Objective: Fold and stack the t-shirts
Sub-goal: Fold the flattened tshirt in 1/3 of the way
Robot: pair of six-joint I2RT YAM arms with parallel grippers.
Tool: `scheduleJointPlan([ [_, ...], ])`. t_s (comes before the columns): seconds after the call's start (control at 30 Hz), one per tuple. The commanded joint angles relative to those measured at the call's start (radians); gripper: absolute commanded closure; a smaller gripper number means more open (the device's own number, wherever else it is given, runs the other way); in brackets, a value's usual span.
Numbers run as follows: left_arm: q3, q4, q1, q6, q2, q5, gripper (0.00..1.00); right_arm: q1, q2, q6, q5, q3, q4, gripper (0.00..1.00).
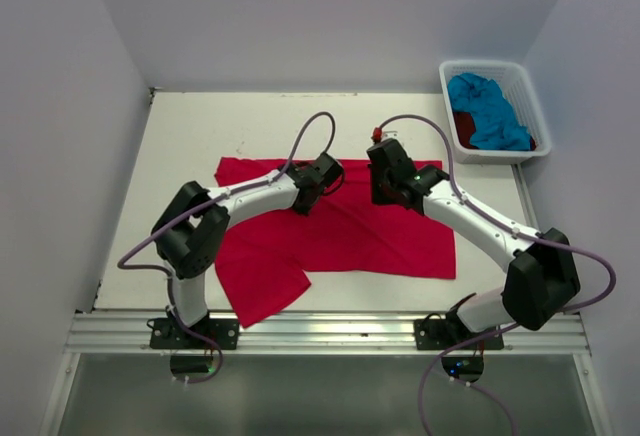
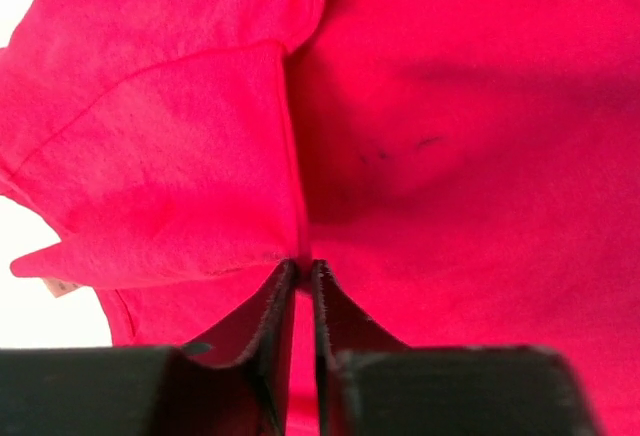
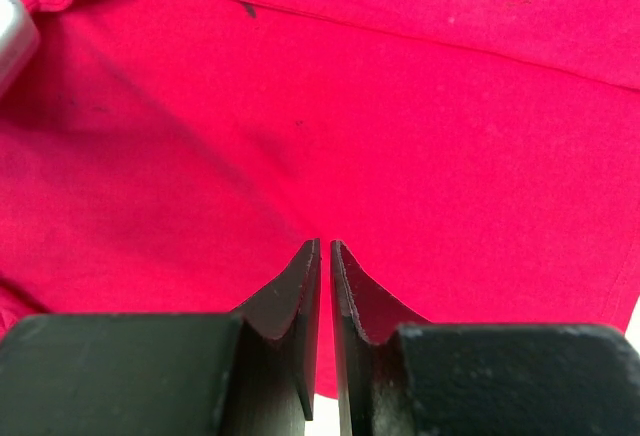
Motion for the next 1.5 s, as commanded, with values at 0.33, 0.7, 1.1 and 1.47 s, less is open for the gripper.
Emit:
scheduleJointPlan([
  [0.33, -0.112, 0.084, 0.051, -0.271, -0.278, -0.166, 0.29, 0.000, -0.041, -0.010, 0.034, -0.008, 0.005, 0.87],
  [0.7, -0.355, 0.279, 0.348, -0.536, -0.541, 0.067, 0.39, -0.001, -0.055, -0.013, 0.039, -0.026, 0.002, 0.86],
  [1.1, -0.703, 0.477, 0.596, -0.719, -0.746, 0.250, 0.43, -0.001, -0.089, -0.013, 0.054, -0.045, -0.012, 0.86],
  [1.47, -0.979, 0.850, 0.669, -0.714, -0.834, 0.379, 0.44, -0.001, -0.086, -0.012, 0.053, -0.034, -0.025, 0.86],
])
